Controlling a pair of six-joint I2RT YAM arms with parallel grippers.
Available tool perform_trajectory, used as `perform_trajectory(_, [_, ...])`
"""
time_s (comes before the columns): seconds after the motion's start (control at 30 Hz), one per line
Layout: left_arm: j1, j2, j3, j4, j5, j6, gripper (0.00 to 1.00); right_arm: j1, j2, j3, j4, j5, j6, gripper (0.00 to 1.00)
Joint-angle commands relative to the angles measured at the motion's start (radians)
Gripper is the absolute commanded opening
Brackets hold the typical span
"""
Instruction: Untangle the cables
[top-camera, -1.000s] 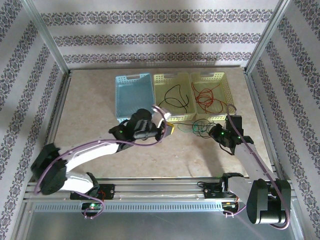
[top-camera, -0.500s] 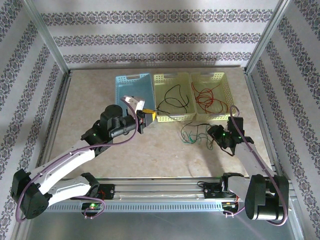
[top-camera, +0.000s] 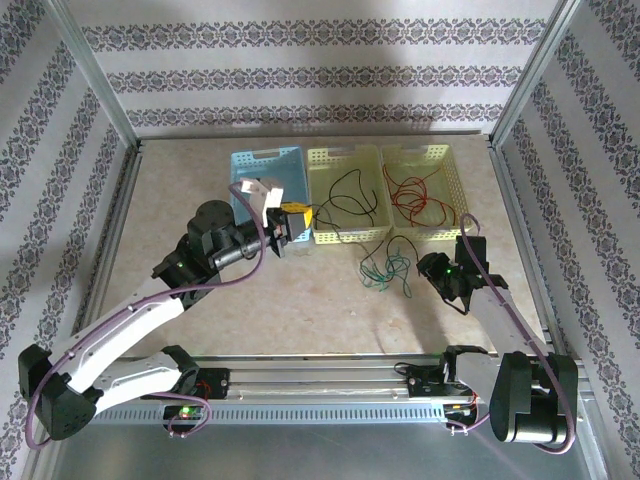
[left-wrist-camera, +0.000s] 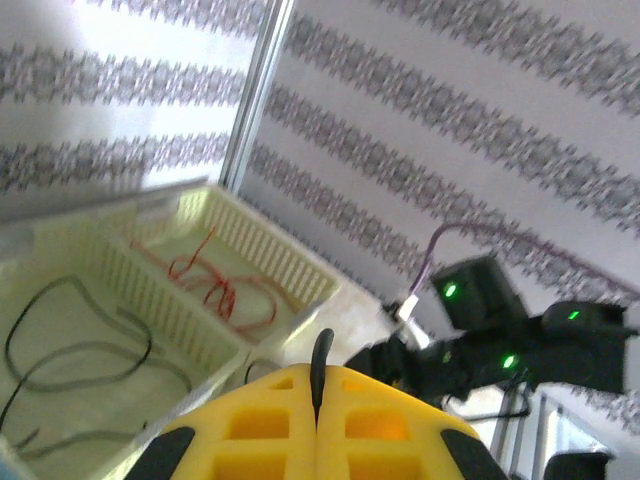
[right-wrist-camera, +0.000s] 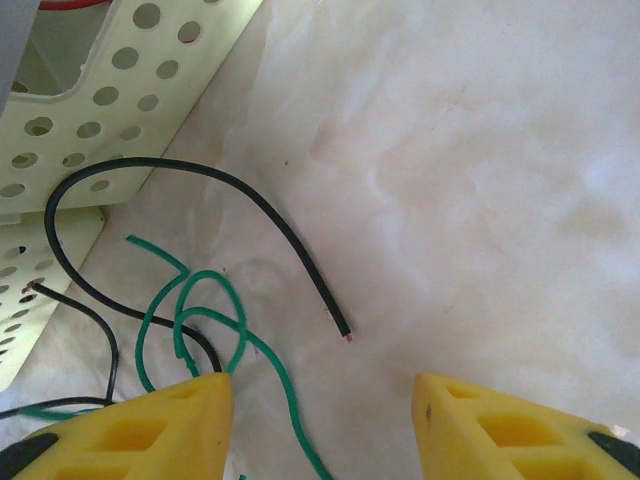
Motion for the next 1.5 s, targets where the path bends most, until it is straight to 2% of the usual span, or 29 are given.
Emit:
perform_trajectory(0.0, [0.011,0.01,0.094,0.111,0.054,-0.023,0.0,-0.012,-0.002,0.0,-0.011,0.022,-0.005,0.5])
perform_trajectory(0.1, [0.011,0.045,0.158,0.144,0.04,-0.016,0.0,-0.011,-0.01,0.004,-0.007,0.016,-0.016,0.5])
perform_trajectory(0.27, [0.011,0.146,0.29,0.129,-0.1,0.044,0.0,-0.012,-0.03,0.007,-0.001,-0.001,-0.032,0.5])
perform_trajectory(0.43, [0.042,0.288,0.404,0.12,-0.155,0.052,0.0,-0.012,-0.041,0.011,0.001,-0.019,-0.048,0.5])
perform_trajectory(0.8, [0.123,0.632,0.519,0.132,-0.188,-0.027,0.0,-0.011,-0.045,0.024,0.012,-0.093,-0.073,0.5])
perform_trajectory(1.07, [0.133,0.931,0.583,0.162,-0.071,-0.157,0.0,-0.009,-0.078,0.016,-0.012,-0.112,-0.093,0.49])
perform_trajectory(1.27, [0.133,1.096,0.695,0.037,-0.112,-0.183,0.0,-0.008,-0.099,0.007,-0.025,-0.118,-0.096,0.49])
perform_trajectory(1.3, [0.134,1.11,0.708,0.019,-0.123,-0.186,0.04,-0.008,-0.101,0.006,-0.027,-0.118,-0.096,0.49])
perform_trajectory(1.4, [0.134,1.133,0.725,0.014,-0.141,-0.198,0.31,-0.008,-0.105,0.003,-0.028,-0.12,-0.105,0.49])
perform_trajectory(1.47, [0.134,1.132,0.741,0.026,-0.135,-0.203,0.45,-0.006,-0.103,0.002,-0.03,-0.119,-0.109,0.49])
